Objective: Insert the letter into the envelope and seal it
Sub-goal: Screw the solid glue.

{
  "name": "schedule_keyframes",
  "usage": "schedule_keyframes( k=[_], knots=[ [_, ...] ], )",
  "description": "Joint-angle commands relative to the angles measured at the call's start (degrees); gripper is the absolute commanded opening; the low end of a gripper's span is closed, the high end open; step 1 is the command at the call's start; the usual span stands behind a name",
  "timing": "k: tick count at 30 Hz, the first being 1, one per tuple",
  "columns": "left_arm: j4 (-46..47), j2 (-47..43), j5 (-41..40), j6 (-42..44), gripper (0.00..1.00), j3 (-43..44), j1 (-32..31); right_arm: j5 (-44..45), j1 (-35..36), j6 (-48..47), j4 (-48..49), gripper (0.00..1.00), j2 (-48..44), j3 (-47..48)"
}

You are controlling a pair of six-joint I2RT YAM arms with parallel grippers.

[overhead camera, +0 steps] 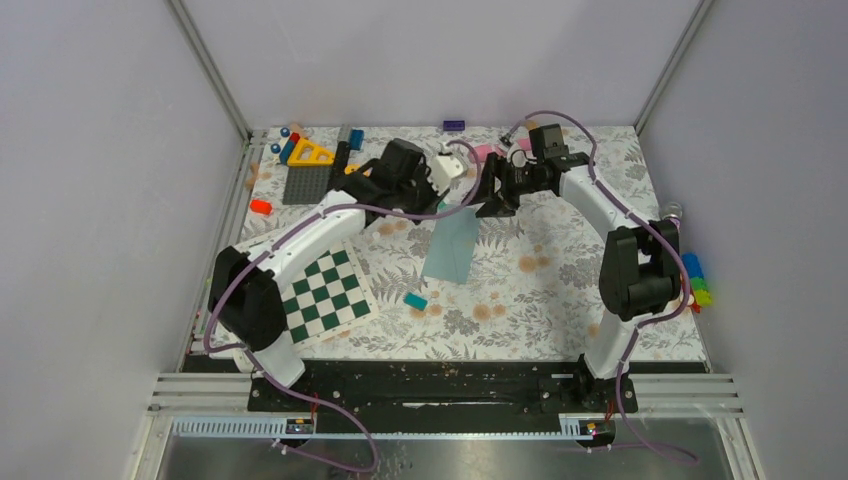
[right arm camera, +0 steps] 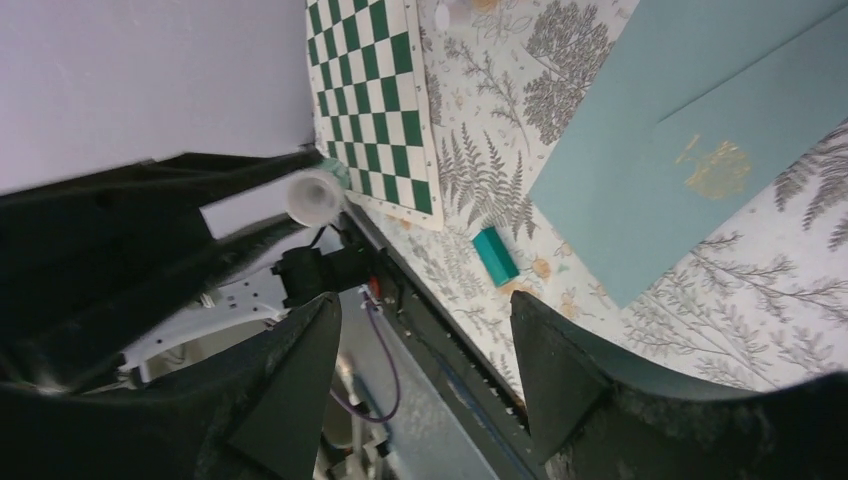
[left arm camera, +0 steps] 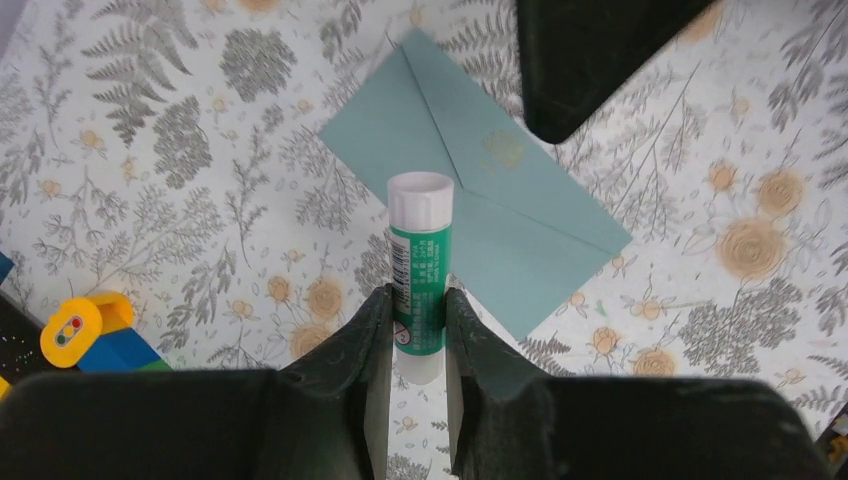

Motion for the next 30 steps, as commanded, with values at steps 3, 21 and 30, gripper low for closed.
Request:
schedule_keyframes(
  k=[3, 21, 30],
  knots=[
    [2.05, -0.71, -11.64, 3.93, 0.0, -2.55, -5.75, -8.78, 0.32, 15.84, 16.19, 0.68, -0.81, -6.47],
    [0.66, -0.01, -13.17, 3.92, 0.0, -2.59, -10.06, -11.37, 1.83, 18.06, 18.88, 0.53, 2.17, -7.58],
    [0.66, 0.04, -13.26, 3.91, 0.0, -2.79, -10.06, -12.66, 3.05, 16.72, 17.43, 0.37, 3.27, -6.47]
  ],
)
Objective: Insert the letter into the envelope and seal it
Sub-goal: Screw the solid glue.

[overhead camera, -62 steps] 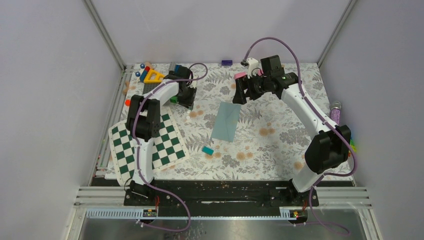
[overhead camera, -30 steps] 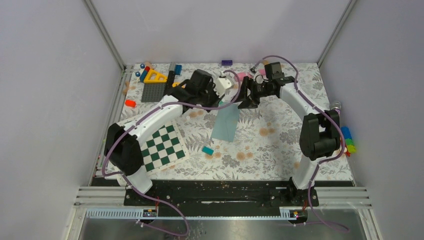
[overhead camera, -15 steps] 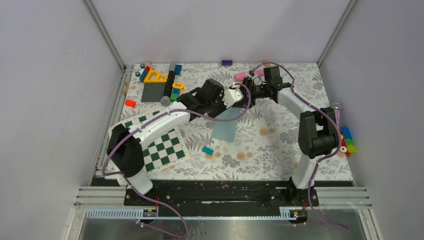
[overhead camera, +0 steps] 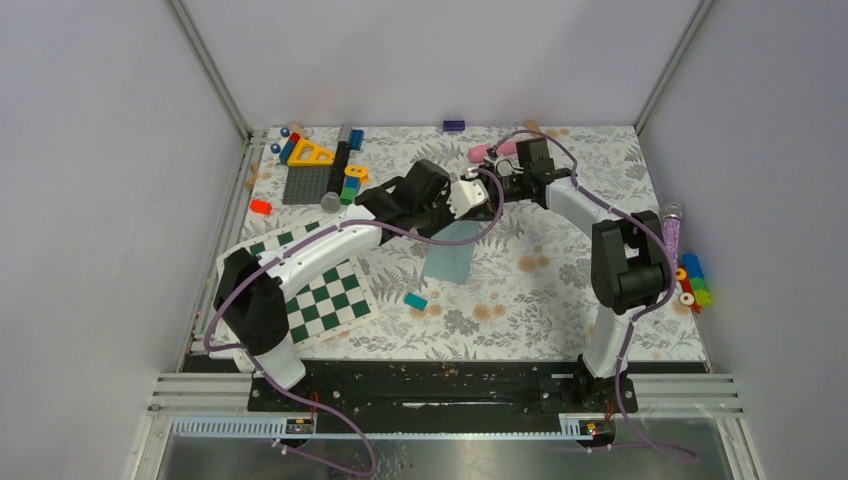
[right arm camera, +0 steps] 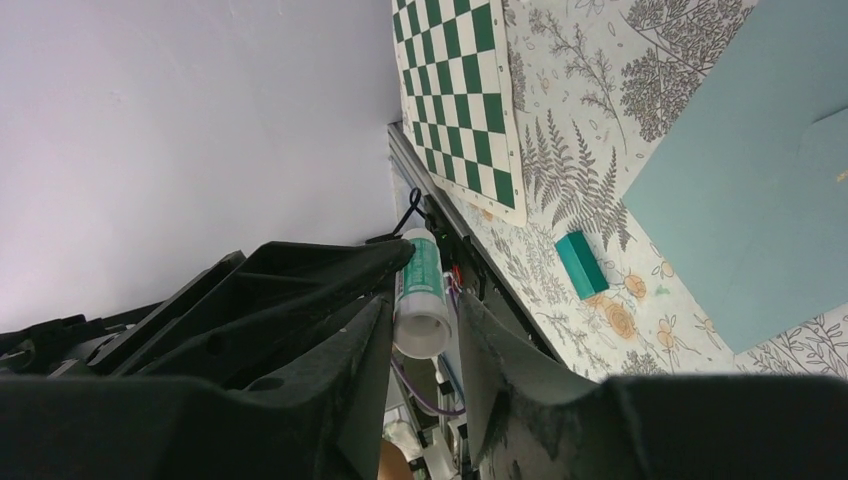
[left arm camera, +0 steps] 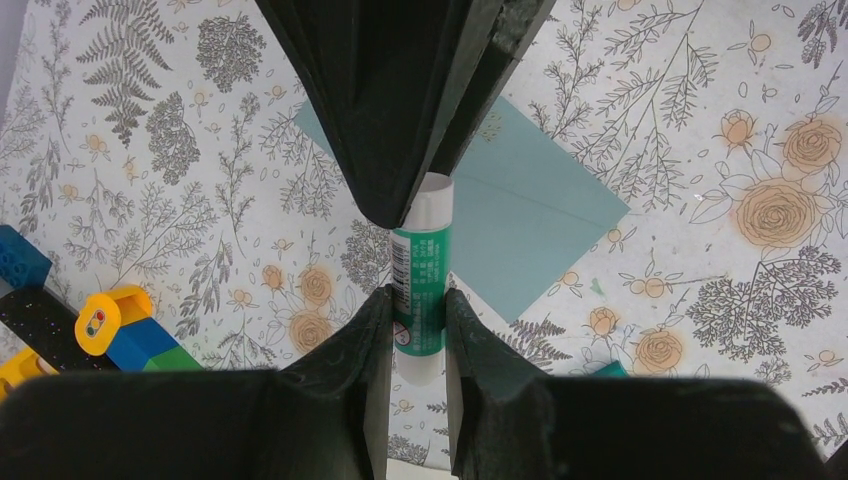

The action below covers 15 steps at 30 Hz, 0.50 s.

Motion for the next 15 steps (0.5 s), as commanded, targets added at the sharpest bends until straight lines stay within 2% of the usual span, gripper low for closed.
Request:
schedule_keyframes(
  k=[1, 3, 6, 8, 12, 15],
  knots=[
    [1.36, -0.2, -1.28, 0.53, 0.0, 0.32, -0.22, -2.81, 0.71, -1.51, -1.82, 0.37, 0.07, 1.77],
    [1.44, -0.02, -1.26, 0.57, 0.0, 0.27, -0.23, -2.89, 0.71, -2.43, -2.84, 0.38, -0.04, 2.05],
    [1.45, 0.22, -1.96, 0.78, 0.0, 0.23, -0.23, -2.59, 0.73, -4.19, -4.61, 0.48, -0.46, 2.78],
    [1.45, 0.37, -2.67, 0.8, 0.0, 0.18, -0.23, -2.38, 0.73, -5.05, -5.63, 0.5, -0.88, 3.1],
    [1.45, 0.4, -2.52, 0.71, 0.0, 0.26, -0.23, -2.56, 0.71, -5.24, -5.75, 0.47, -0.95, 3.03],
    [1.49, 0.41, -2.34, 0.66, 0.0, 0.32, -0.23, -2.59, 0.71, -5.33, -5.7, 0.4, -0.57, 3.11]
  ],
)
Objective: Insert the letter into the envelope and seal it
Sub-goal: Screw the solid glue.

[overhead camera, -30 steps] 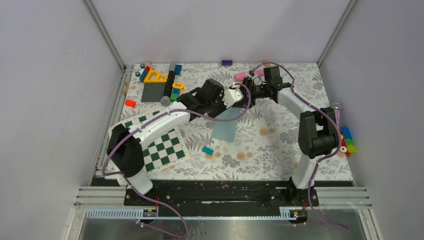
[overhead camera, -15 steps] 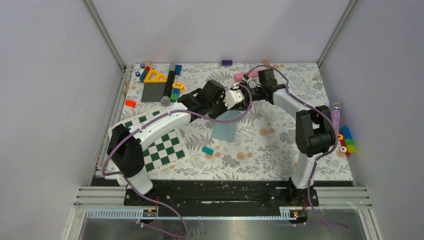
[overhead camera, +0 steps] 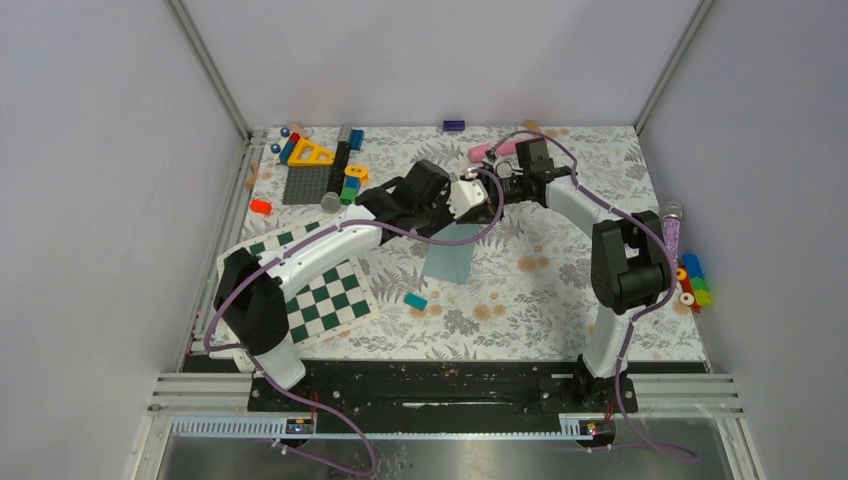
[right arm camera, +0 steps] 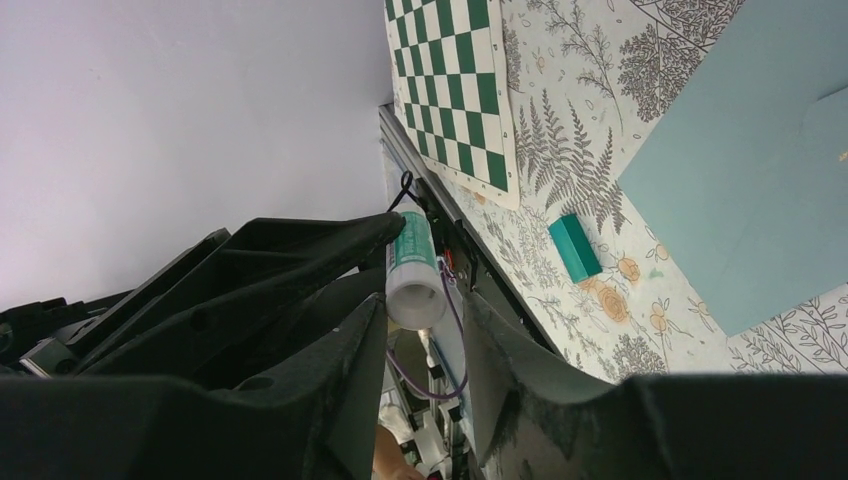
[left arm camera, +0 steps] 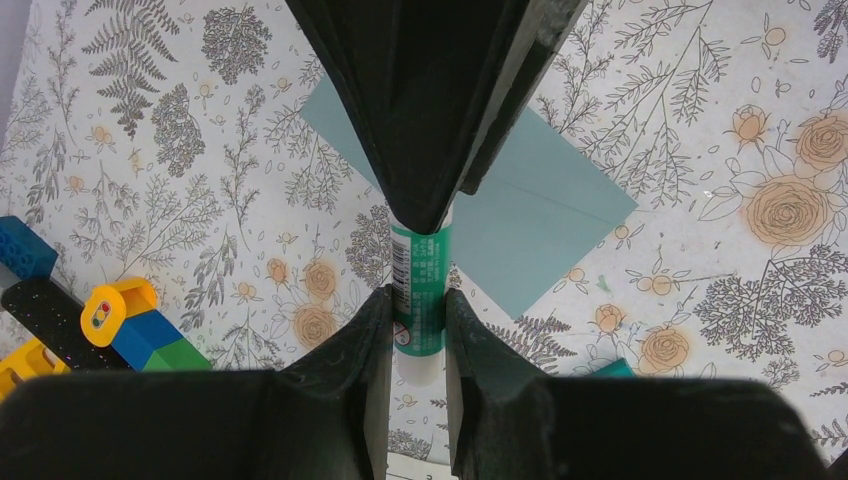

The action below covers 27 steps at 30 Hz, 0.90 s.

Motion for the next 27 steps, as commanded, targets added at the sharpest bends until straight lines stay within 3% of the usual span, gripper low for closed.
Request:
schedule_keyframes(
  k=[1, 10, 15, 27],
  knots=[
    [1.89, 0.39, -1.24, 0.65, 0.0, 0.33, -0.23, -1.62, 0.49, -1.28, -1.21, 0.38, -0.7, 2.4],
    [1.05, 0.03, 4.92, -0.2, 0.0, -0.03, -0.16, -3.39, 0.49, -5.94, -1.52, 0.16, -0.29, 4.02],
    [0.36, -0.03, 12.45, -2.07, 0.0, -0.02, 1.16, -1.32, 0.51, -17.6, -10.86, 0.14, -0.42, 7.0],
    [-8.78, 6.14, 51.02, -6.65, 0.0, 6.91, 10.69, -1.76, 0.82, -37.05, -17.3, 0.15, -5.63, 5.94]
  ],
)
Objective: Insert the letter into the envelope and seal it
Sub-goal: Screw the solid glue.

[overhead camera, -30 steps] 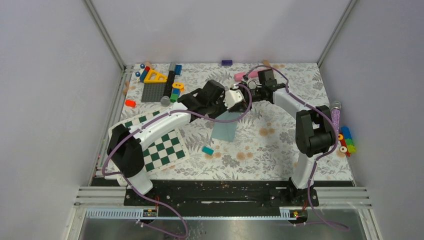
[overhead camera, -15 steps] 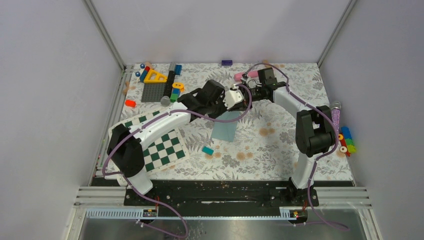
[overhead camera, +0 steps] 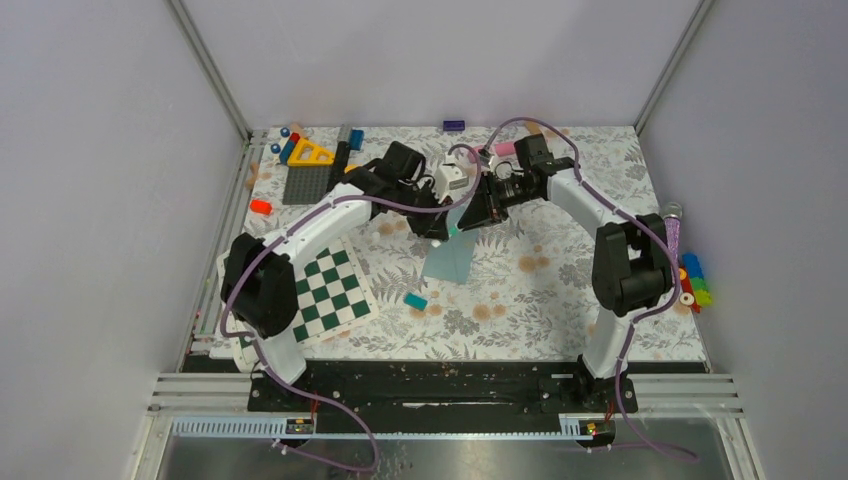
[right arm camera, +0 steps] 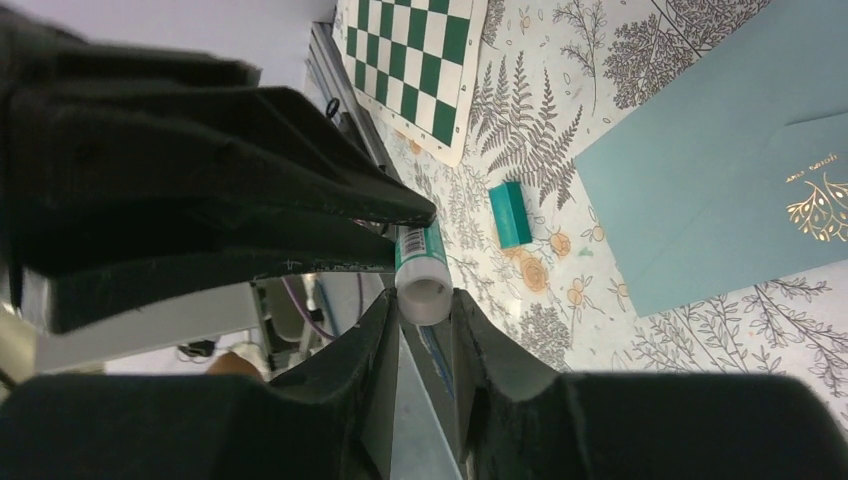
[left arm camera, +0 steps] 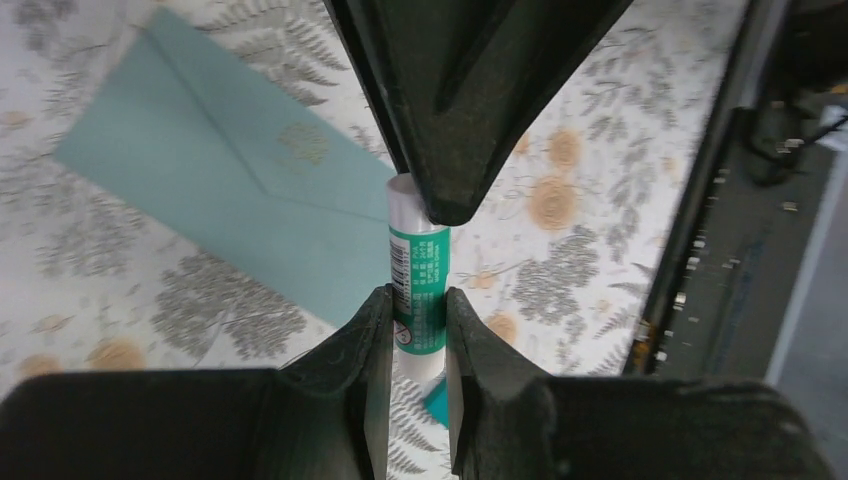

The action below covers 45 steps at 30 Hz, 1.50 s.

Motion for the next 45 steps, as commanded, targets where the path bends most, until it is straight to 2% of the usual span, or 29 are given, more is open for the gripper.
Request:
schedule_keyframes(
  k=[1, 11, 14, 16, 20, 23, 26, 29, 33, 36, 40, 45],
  knots=[
    [-6.67, 3.14, 21.96, -0.85, 0.0, 5.37, 1.57, -0.67, 0.49, -13.06, -2.17, 0.16, -5.9, 0.69],
    [-12.14, 10.51, 43.87, -0.9, 0.0, 8.48, 4.25, -1.04, 0.62, -32.61, -6.84, 0.21, -12.25, -2.9],
    [-12.14, 10.88, 47.17, -0.59, 0.0, 8.03, 4.3, -1.92, 0.62, -37.68, -9.07, 0.23, -12.94, -3.09],
    [-12.22, 10.67, 46.26, -0.45, 0.0, 7.96, 4.31, -0.76, 0.63, -37.71, -9.21, 0.26, -13.1, -2.87],
    [-11.45, 9.14, 36.66, -1.66, 0.0, 7.65, 4.3, 3.85, 0.47, -31.71, -10.09, 0.48, -11.84, 0.25],
    [-4.27, 5.76, 25.61, -7.23, 0.0, 3.83, 4.33, 6.53, 0.02, -23.38, -12.13, 0.57, -9.25, 4.55],
    [2.9, 1.96, 13.77, -10.92, 0.0, 0.02, 3.81, 7.61, -0.23, -13.64, -13.59, 0.59, -5.58, 7.74],
    [4.27, -0.96, 3.14, -10.46, 0.0, -1.12, 2.31, 8.28, -0.25, -5.41, -15.63, 0.59, -1.12, 9.38],
    [6.2, -4.69, -10.73, -7.14, 0.0, -3.14, -2.32, 10.72, -0.25, -1.9, -16.24, 0.59, 3.22, 8.96],
    [6.24, -5.67, -20.19, -3.36, 0.0, -3.72, -7.67, 6.64, -0.26, 1.25, -15.83, 0.58, 6.74, 9.29],
    [6.24, -4.99, -28.38, -0.13, 0.0, -4.32, -11.8, 2.3, -0.26, 4.35, -13.88, 0.57, 7.14, 9.07],
    [6.32, -4.15, -35.87, 2.23, 0.0, -4.7, -14.97, 4.3, -0.25, 5.18, -13.41, 0.57, 6.07, 7.93]
  ],
)
